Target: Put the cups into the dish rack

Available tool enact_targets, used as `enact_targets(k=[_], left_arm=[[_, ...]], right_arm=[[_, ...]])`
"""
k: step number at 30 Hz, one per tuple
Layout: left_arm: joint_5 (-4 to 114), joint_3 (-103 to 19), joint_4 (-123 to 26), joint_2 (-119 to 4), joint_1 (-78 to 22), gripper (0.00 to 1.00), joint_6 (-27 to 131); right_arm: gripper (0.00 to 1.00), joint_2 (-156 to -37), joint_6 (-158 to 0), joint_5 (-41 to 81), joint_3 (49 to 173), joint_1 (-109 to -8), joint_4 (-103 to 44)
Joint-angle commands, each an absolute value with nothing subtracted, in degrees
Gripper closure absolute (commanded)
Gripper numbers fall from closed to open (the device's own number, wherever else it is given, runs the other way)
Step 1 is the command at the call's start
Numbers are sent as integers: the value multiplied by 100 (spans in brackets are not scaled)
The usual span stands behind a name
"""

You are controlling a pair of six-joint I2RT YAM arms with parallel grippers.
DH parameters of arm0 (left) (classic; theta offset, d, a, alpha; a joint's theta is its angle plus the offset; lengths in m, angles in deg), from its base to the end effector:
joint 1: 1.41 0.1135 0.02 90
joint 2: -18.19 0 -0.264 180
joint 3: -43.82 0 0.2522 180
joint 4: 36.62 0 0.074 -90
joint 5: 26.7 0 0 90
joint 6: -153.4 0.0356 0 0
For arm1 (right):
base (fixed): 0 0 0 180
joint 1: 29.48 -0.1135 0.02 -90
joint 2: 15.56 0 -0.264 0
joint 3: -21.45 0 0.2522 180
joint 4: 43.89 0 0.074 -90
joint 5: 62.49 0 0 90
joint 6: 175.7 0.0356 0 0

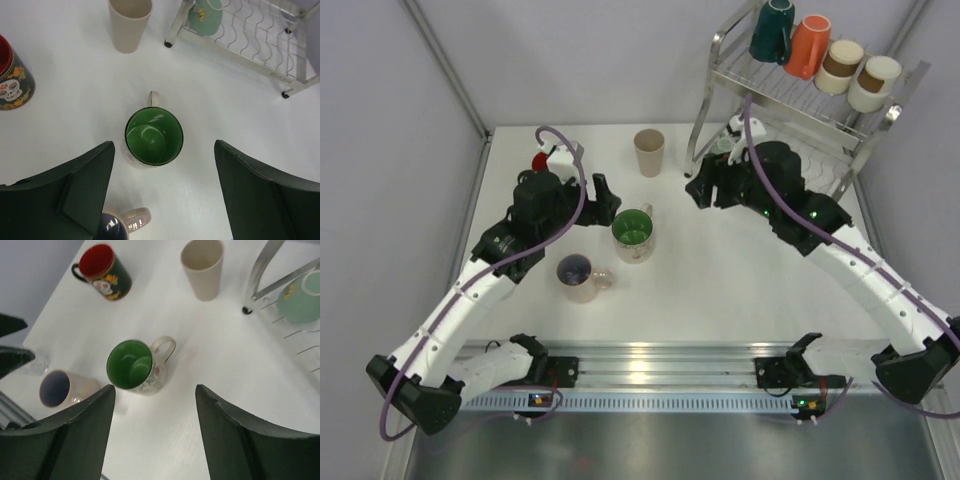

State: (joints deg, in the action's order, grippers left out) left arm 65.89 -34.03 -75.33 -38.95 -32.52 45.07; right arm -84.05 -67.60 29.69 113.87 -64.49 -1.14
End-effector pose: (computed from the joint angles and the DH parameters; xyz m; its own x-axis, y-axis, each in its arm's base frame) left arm 0.1865 -0.1107 0.3906 -0.4019 -0.1244 -0.9072 0.3718 0.8832 -0.2858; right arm 0.2116 0.1466 0.4261 -0.4201 0.0848 -0.9035 -0.4348 0.8551 0.2824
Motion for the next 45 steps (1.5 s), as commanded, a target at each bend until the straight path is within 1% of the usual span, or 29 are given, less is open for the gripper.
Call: enact_targets(k=[1, 2, 4, 7, 9, 11, 14, 20, 23, 26, 27, 29, 34, 38, 42, 45], left_arm=[[6997, -3603, -7762, -4069, -3243, 14, 4485], [7032, -3595, -7780, -4104, -3243, 14, 4503], [6946, -3603, -7797, -4209, -3243, 14, 4555], [6604, -3577, -7806, -4402, -3243, 14, 4722], [6576, -3568, -7868, -4543, -3235, 15, 4775], [6690, -3586, -7973, -4781, -3243, 18, 4767], [6619, -3542, -7982, -5027, -3243, 19, 4706], [7058, -3726, -8149, -5642, -3235, 20, 4459], [7025, -3902, -8193, -5906, -3235, 22, 4468], [6428, -4059, -8175, -6047, -3235, 24, 4626], [6009, -4095, -8167, -6125, -3261, 25, 4687], [5794, -4209, -8175, -6196, -3348, 26, 4977], [5855, -4333, -8175, -6425, -3832, 27, 5425], [6004, -4350, -8184, -6662, -3999, 30, 5672], [6145, -4307, -8175, -6925, -4105, 37, 5734], [6233, -4271, -8184, -6996, -4140, 38, 5751]], right_arm=[[35, -8104, -6629, 2849, 10950, -6963, -1026], [36, -8043, -6585, 2604, 10713, -7017, -1201], [38, -7815, -6436, 2532, 10019, -7061, -1667], [41, -7542, -6408, 2671, 9306, -7062, -1967], [42, -7367, -6382, 2594, 8790, -7070, -2195], [42, -7295, -6364, 2462, 8515, -7062, -2389], [41, -7251, -6417, 2417, 8137, -7070, -2389], [42, -7155, -6680, 2698, 8074, -7044, -2144], [41, -7023, -6698, 2716, 8039, -7053, -2126], [41, -6857, -6681, 2725, 7952, -7035, -2108], [41, -6812, -6663, 2725, 7934, -7027, -2108], [41, -6707, -6646, 2927, 7872, -7009, -2125], [41, -6610, -6584, 3050, 7863, -6912, -2055], [41, -6469, -6505, 3155, 7811, -6807, -2029], [41, -6329, -6444, 3191, 7767, -6640, -1950], [41, -6223, -6426, 3199, 7749, -6499, -1906]])
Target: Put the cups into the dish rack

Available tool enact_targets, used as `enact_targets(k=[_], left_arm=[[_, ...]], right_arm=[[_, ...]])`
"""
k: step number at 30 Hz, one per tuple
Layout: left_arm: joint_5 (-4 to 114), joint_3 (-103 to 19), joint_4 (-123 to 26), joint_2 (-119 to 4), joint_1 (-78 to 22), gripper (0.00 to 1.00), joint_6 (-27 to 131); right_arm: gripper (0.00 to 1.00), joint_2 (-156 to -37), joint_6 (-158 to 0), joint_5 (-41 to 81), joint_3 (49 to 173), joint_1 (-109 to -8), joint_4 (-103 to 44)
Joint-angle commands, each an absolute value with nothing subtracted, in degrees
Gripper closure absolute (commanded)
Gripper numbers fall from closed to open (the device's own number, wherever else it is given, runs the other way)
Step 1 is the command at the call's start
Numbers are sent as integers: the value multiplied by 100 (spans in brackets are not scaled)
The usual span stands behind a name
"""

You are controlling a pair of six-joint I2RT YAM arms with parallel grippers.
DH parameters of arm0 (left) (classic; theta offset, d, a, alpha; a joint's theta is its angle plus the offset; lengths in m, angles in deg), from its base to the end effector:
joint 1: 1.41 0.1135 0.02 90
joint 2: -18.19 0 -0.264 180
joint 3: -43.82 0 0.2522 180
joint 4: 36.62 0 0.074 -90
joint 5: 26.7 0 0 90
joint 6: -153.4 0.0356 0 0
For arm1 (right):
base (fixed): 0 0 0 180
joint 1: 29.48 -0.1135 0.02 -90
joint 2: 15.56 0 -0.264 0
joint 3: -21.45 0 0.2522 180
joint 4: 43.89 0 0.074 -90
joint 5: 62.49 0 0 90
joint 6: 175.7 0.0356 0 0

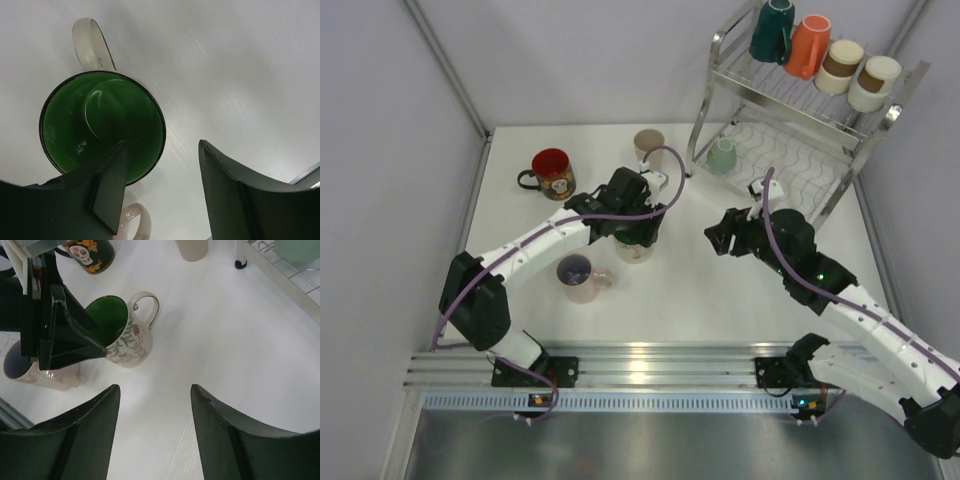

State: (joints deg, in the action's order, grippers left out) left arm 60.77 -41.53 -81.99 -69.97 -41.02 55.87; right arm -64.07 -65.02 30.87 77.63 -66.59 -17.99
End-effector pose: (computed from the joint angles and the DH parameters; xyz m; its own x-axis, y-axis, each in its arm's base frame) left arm 0.2582 -0.2157 0.2833 -0.6556 0.3726 -0.6567 0.5787 0.8067 -0.1200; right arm 0.1600 0.1185 0.3106 -0.4304 0.1164 -0.8951 -0.4339 0.8429 0.3183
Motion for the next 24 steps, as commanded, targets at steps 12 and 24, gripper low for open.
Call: enact_targets(k=[12, 24], left_arm=[[7190, -5534, -8193, -7249, -3833, 34, 5146], [6919, -7996, -8184, -9358, -2936, 32, 4923]], right_arm=[[40, -6267, -6356, 2901, 7635, -6341, -2099], [40, -5907, -6443, 3006, 7503, -6332, -2170]])
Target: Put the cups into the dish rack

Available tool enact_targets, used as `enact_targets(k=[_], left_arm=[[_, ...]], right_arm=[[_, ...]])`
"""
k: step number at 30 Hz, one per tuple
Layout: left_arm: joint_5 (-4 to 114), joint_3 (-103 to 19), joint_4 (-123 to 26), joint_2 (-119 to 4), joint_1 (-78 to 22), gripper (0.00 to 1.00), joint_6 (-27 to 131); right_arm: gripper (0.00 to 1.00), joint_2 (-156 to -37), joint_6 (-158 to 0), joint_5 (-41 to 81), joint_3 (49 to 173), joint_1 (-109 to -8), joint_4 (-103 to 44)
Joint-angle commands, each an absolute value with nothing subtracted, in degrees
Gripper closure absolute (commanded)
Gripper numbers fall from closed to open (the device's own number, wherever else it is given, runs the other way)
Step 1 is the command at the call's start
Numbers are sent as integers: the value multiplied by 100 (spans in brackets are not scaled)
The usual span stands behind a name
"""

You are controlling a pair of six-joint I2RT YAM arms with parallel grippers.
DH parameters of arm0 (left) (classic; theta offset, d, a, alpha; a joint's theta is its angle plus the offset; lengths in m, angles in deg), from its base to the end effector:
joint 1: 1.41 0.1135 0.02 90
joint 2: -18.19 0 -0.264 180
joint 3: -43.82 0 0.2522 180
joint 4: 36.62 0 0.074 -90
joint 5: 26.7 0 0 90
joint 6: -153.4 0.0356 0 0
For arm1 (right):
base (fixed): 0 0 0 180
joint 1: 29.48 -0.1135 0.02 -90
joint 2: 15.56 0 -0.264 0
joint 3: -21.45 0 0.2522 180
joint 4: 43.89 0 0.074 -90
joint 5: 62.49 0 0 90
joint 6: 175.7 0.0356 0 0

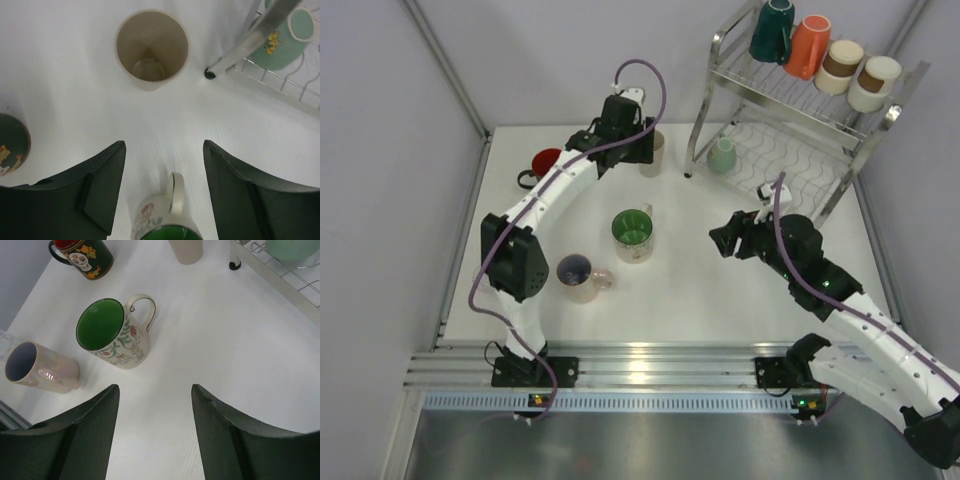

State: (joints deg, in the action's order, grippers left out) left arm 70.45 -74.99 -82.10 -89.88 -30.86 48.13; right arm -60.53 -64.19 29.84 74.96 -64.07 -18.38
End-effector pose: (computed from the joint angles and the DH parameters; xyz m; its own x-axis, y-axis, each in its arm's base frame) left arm 0.3849 -0.2122 0.3492 -0.5837 0.0295 -0.8114 0.2540 0.9558 -0.1480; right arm 0.1551 0.1052 0.3055 -0.4198 0.1555 -0.8942 -0.4098 0.8466 0.3397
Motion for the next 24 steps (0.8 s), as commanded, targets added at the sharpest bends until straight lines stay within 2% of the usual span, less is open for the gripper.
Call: enact_targets(k=[1, 6, 19, 24], left_arm=[[6936, -8276, -8202, -9491, -2918, 31, 4934], [6673, -8534, -8211, -10019, -2418, 37, 4083], [6075, -8885, -7481, -10731, -2224, 27, 4248], [5943, -8991, -7349, -10960, -2145, 27, 4125]], right_arm=[[39, -5907, -6435, 2989, 7477, -6332, -2178], [40, -5933, -6443, 2936, 7468, -6341, -2222], [39, -6012, -6487, 2953, 7459, -6323, -2240], [39, -6012, -6514, 3006, 7441, -6323, -2266]])
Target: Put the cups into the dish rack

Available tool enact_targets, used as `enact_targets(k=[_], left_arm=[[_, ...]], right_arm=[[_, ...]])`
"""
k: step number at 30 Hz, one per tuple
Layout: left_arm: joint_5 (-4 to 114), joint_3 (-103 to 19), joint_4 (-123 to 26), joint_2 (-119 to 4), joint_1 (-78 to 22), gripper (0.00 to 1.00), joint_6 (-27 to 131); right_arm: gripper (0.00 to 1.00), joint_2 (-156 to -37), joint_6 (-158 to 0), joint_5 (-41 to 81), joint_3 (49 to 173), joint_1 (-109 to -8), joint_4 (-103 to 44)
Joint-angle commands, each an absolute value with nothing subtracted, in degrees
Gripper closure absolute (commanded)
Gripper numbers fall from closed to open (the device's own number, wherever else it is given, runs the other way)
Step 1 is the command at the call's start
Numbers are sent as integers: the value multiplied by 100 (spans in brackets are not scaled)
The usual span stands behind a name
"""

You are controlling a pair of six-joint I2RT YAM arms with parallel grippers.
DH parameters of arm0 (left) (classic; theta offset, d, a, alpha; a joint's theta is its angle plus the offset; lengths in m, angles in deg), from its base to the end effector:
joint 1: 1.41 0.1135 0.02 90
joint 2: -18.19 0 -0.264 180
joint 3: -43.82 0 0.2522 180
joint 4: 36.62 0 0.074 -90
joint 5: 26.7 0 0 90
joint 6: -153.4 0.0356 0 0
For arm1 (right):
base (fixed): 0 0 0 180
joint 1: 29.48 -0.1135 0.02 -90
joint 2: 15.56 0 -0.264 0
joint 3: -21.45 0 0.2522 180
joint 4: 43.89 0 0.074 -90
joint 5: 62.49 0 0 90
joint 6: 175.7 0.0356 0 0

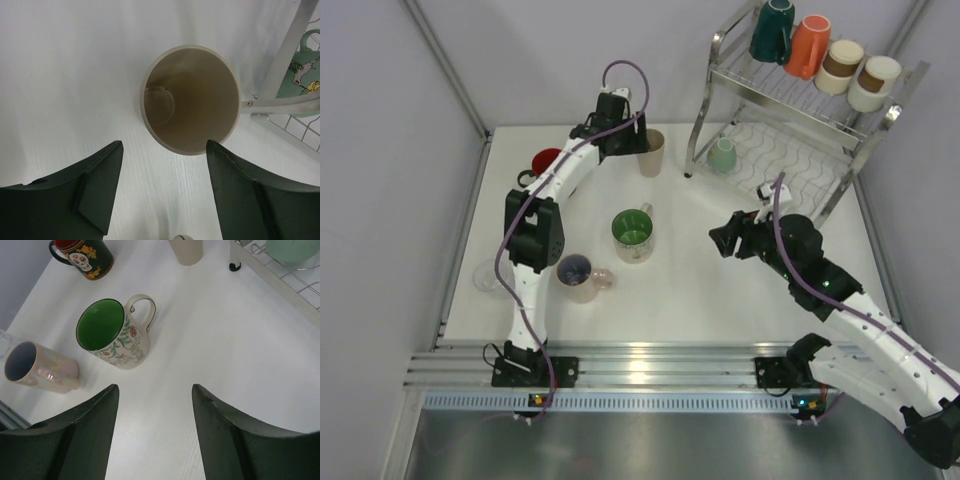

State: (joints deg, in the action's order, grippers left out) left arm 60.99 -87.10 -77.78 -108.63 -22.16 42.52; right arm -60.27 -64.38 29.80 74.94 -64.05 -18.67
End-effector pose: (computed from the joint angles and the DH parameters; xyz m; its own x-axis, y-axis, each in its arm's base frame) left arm 0.4832 -0.1846 0.2768 -0.6634 -0.1295 -0.7369 0.1580 0.9385 -0.3071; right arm 0.1546 0.1048 0.3067 -0.4118 0.1575 -0.8976 -0.4140 0.8451 0.3382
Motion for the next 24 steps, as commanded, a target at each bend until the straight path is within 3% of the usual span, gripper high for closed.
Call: enact_targets(k=[1, 10, 14, 15, 18, 20, 24], left_arm=[[5917, -9026, -7349, -11004, -2127, 27, 4090], [5732, -9140, -7349, -11329, -2075, 34, 3932], [5565, -9132, -7305, -11356, -2048, 52, 3932], [5521, -9132, -7288, -11347, -2048, 65, 3923], [5346, -9097, -7288, -11259, -2031, 91, 3888], [5118, -8922, -7235, -11066, -2004, 99, 3879], [4582, -8071, -6421, -10399, -1899, 100, 3704]], right_arm=[[39, -6021, -6514, 3015, 7433, -6323, -2266], [39, -6135, -6558, 3076, 7433, -6323, -2284], [39, -6196, -6558, 3085, 7433, -6315, -2319], [39, -6223, -6558, 3085, 7450, -6315, -2310], [39, -6311, -6584, 3103, 7485, -6315, -2275], [39, -6355, -6584, 3138, 7494, -6315, -2258], [39, -6460, -6470, 3094, 7634, -6306, -2187]])
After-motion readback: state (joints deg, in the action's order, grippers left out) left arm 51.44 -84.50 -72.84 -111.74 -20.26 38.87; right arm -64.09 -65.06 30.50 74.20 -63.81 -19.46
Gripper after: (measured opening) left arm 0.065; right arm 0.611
